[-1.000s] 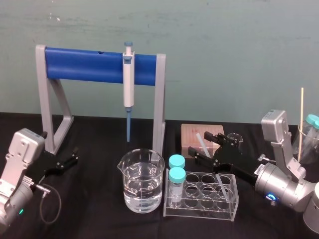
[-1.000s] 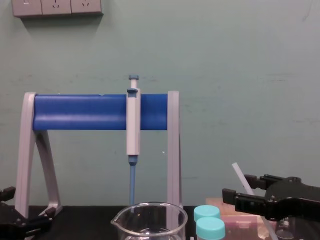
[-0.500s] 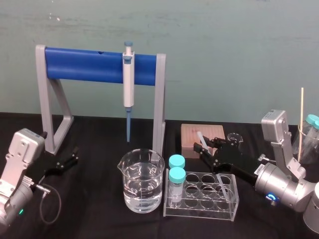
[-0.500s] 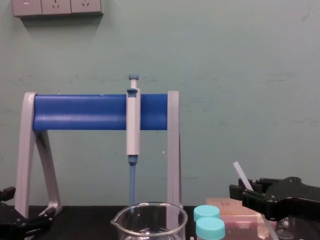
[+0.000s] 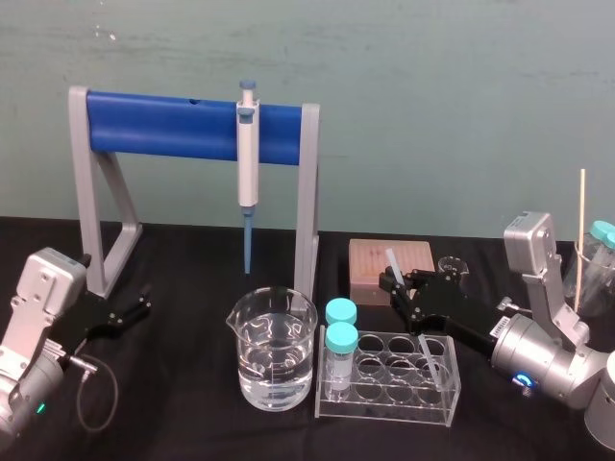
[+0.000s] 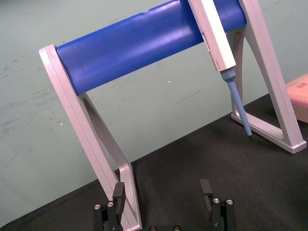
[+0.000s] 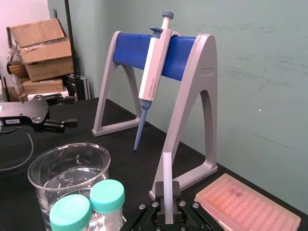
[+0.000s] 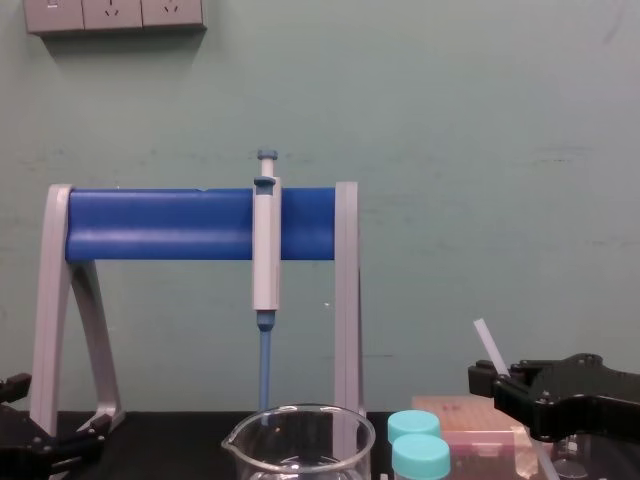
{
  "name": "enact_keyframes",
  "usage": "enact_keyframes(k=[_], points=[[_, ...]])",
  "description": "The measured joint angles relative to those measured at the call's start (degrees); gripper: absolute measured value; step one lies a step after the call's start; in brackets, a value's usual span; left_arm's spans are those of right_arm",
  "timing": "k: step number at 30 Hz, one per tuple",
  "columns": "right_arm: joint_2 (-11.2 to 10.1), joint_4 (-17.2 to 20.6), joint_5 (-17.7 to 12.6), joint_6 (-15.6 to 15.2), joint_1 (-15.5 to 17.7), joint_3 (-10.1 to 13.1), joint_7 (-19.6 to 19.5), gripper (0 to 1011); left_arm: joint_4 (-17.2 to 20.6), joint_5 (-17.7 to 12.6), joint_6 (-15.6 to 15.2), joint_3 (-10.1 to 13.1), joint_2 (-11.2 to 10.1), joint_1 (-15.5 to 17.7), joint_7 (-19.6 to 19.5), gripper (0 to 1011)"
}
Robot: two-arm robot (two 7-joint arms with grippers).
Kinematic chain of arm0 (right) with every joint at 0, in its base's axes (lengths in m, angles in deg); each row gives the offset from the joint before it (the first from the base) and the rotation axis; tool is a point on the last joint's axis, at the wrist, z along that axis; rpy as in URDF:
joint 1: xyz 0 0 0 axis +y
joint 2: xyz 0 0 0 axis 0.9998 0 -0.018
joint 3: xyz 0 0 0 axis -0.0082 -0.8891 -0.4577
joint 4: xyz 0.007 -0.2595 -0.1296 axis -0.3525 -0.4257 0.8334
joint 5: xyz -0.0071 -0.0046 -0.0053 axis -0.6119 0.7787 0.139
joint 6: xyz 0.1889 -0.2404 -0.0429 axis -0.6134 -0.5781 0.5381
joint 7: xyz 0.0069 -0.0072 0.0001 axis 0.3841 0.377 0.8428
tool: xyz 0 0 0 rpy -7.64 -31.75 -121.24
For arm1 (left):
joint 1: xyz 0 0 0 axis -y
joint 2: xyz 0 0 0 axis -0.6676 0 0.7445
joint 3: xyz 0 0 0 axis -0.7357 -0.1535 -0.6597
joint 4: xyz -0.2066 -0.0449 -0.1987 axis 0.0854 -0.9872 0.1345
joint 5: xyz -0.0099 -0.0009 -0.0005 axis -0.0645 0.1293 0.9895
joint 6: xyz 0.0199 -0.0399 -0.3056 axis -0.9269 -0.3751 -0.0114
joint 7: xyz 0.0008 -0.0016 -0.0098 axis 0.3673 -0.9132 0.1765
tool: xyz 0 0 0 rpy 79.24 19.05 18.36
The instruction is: Pick up the stirring rod with one hand, then place it down.
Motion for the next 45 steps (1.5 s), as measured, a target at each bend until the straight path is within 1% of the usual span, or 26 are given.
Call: enact_keyframes(k=[13, 16, 21, 26, 30, 40, 45], points=[[0.0, 0.0, 0.0, 0.0, 0.0, 0.0, 0.0, 72, 0.0, 0.0, 0.0, 0.0, 0.0, 0.0, 0.0, 1000], [0.16, 0.25, 0.72, 0.21, 0.25, 0.4, -0.58, 72, 0.0, 0.0, 0.0, 0.0, 0.0, 0.0, 0.0, 1000], [0.72, 1.26, 1.4, 2.1, 1.26, 2.07, -1.64, 72, 0.0, 0.0, 0.0, 0.0, 0.0, 0.0, 0.0, 1000], [1.11, 2.15, 1.55, 4.3, 2.05, 3.44, -1.54, 72, 0.0, 0.0, 0.0, 0.0, 0.0, 0.0, 0.0, 1001], [1.47, 3.27, 1.3, 6.69, 2.71, 4.78, -0.75, 72, 0.0, 0.0, 0.0, 0.0, 0.0, 0.0, 0.0, 1000], [2.65, 4.79, 0.94, 9.49, 2.83, 6.87, 0.8, 71, 0.0, 0.0, 0.0, 0.0, 0.0, 0.0, 0.0, 1000], [3.32, 5.14, 1.31, 11.97, 3.12, 8.25, 1.15, 71, 0.0, 0.0, 0.0, 0.0, 0.0, 0.0, 0.0, 1000]])
